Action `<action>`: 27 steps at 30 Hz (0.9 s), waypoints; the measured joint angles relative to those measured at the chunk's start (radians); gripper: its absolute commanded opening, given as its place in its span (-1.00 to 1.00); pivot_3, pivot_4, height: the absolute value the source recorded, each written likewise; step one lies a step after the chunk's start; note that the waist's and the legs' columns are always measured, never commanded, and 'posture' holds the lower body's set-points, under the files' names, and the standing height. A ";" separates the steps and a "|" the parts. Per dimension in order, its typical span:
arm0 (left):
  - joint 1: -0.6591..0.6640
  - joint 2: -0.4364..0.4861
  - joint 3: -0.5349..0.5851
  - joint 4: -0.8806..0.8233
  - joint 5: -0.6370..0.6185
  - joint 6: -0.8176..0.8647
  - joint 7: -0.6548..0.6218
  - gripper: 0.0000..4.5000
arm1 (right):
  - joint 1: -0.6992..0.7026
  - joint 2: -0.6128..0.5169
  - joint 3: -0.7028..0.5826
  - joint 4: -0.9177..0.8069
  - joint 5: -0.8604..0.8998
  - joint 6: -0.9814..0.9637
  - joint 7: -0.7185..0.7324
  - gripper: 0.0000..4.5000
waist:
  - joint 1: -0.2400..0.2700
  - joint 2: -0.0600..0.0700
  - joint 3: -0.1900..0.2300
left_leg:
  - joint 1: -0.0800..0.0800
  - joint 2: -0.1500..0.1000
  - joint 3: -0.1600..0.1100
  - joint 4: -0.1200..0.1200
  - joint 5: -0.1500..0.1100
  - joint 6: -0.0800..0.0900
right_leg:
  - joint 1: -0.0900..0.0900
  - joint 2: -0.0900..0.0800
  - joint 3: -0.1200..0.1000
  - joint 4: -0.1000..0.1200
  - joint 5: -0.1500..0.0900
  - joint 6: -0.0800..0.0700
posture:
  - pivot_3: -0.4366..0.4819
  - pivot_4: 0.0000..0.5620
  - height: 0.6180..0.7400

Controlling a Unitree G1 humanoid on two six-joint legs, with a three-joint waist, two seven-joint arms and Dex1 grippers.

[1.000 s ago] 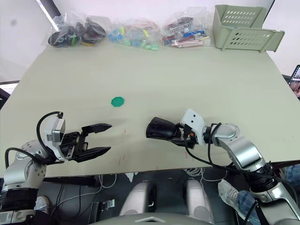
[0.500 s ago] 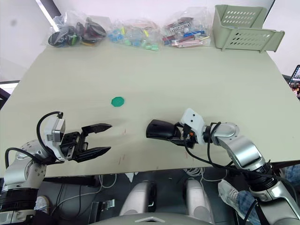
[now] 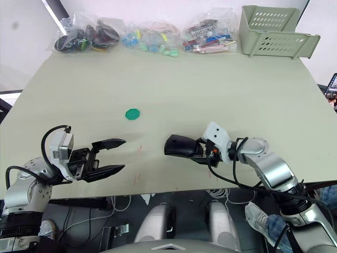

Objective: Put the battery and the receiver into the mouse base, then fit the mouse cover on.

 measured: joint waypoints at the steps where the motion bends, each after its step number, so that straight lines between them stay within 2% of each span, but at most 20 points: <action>1: 0.000 0.000 0.000 -0.001 0.000 0.000 0.000 1.00 | 0.000 0.000 0.000 0.000 0.000 0.000 0.000 0.52 | 0.000 0.000 0.000 | 0.000 0.000 0.000 0.000 0.000 0.000 | 0.000 0.000 0.000 0.000 0.000 0.000 | -0.05 -0.47 1.00; 5: 0.000 0.000 0.000 -0.002 0.000 0.001 0.001 1.00 | 0.000 0.000 0.000 0.000 0.000 0.001 0.000 0.52 | 0.000 0.000 0.000 | 0.000 0.000 0.000 0.000 0.000 0.000 | 0.000 0.000 0.000 0.000 0.000 0.000 | -0.05 -0.47 1.00; 7: 0.000 0.000 0.000 -0.002 0.000 0.001 0.001 1.00 | 0.000 0.000 0.000 0.000 0.000 0.003 0.000 0.27 | 0.000 0.000 0.000 | 0.000 0.000 0.000 0.000 0.000 0.000 | 0.000 0.000 0.000 0.000 0.000 0.000 | -0.05 -0.47 1.00; 25: 0.003 0.000 0.000 -0.004 0.000 0.008 0.008 1.00 | -0.003 -0.006 0.001 -0.013 -0.001 0.013 0.001 0.27 | 0.000 0.000 0.000 | 0.001 0.000 0.000 0.000 0.000 0.000 | 0.001 0.000 0.000 0.000 0.000 0.000 | -0.05 -0.47 1.00; 27: 0.005 0.000 0.000 -0.005 0.000 0.009 0.009 1.00 | -0.069 -0.013 -0.004 -0.077 0.010 0.060 -0.002 0.27 | -0.001 0.000 0.000 | 0.001 0.000 0.000 0.000 0.000 0.000 | 0.001 0.000 0.000 0.000 0.000 0.000 | -0.05 -0.47 1.00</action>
